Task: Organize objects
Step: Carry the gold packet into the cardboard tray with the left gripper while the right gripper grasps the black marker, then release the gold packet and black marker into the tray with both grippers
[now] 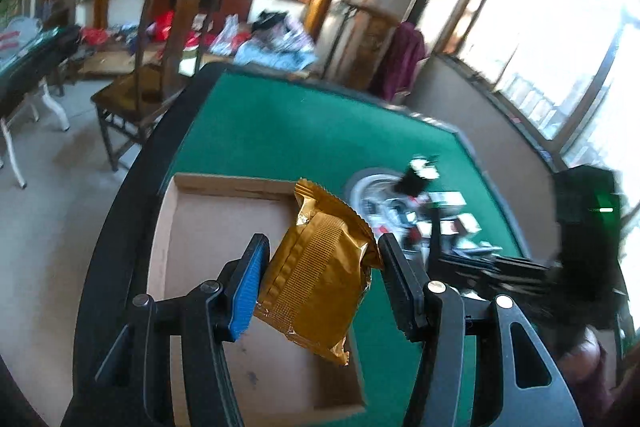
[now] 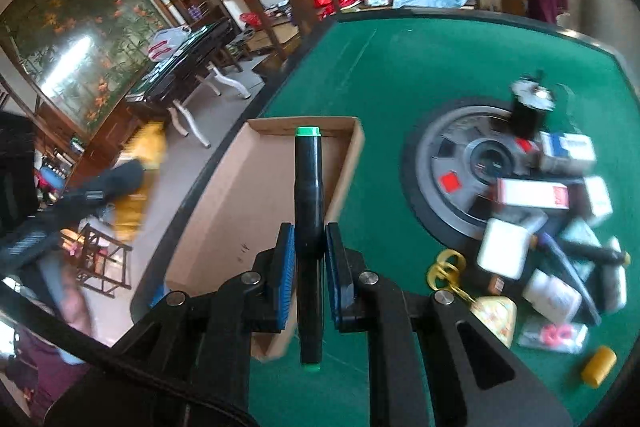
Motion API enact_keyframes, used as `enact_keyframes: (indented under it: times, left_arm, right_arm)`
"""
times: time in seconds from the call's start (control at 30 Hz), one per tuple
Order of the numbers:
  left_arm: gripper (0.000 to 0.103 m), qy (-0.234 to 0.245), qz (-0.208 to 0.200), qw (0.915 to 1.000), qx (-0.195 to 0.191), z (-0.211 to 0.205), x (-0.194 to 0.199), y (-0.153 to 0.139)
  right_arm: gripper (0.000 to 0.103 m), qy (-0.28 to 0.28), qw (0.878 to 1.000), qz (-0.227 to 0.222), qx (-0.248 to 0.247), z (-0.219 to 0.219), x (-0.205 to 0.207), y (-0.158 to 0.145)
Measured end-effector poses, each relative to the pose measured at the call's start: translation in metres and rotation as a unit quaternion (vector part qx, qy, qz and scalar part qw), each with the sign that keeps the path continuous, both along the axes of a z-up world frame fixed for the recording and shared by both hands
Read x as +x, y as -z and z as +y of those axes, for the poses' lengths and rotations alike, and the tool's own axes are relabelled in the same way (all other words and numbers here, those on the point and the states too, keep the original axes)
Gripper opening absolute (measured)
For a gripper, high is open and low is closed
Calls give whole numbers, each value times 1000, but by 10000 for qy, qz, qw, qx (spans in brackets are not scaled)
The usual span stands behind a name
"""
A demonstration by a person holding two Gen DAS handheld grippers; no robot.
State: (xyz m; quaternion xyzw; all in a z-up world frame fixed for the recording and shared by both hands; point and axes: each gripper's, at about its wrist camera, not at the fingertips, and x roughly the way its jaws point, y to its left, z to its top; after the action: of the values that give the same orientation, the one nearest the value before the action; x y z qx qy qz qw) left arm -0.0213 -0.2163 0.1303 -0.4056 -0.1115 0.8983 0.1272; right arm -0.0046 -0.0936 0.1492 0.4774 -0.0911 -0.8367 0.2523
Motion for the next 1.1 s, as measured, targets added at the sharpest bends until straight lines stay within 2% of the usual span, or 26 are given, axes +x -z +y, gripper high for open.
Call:
enact_keyframes:
  times: [0.13, 0.23, 0.33, 0.6, 0.83, 0.97, 1.1]
  left_arm:
    - [50, -212, -354, 9990, 174, -9, -36, 42]
    - [50, -338, -584, 9975, 231, -12, -59, 74]
    - [50, -438, -816, 9951, 332, -16, -80, 101]
    - [50, -764, -1102, 9888, 660, -29, -106, 132]
    - [51, -1065, -1073, 9854, 788, -38, -109, 140]
    - [55, -1149, -985, 9837, 976, -43, -105, 136]
    - [57, -1254, -853, 9841, 921, -47, -96, 123]
  right_arm:
    - [13, -98, 9989, -420, -159, -27, -33, 26]
    - [14, -82, 9977, -676, 11, -51, -61, 53]
    - [18, 3, 9973, -738, -42, -60, -85, 65]
    - [26, 143, 9963, -773, 357, -77, -128, 85]
    - [27, 161, 9955, -932, 67, -72, -135, 102]
    - [30, 243, 9963, -818, -106, -67, -132, 98]
    - [30, 320, 9964, -706, -339, -56, -126, 90]
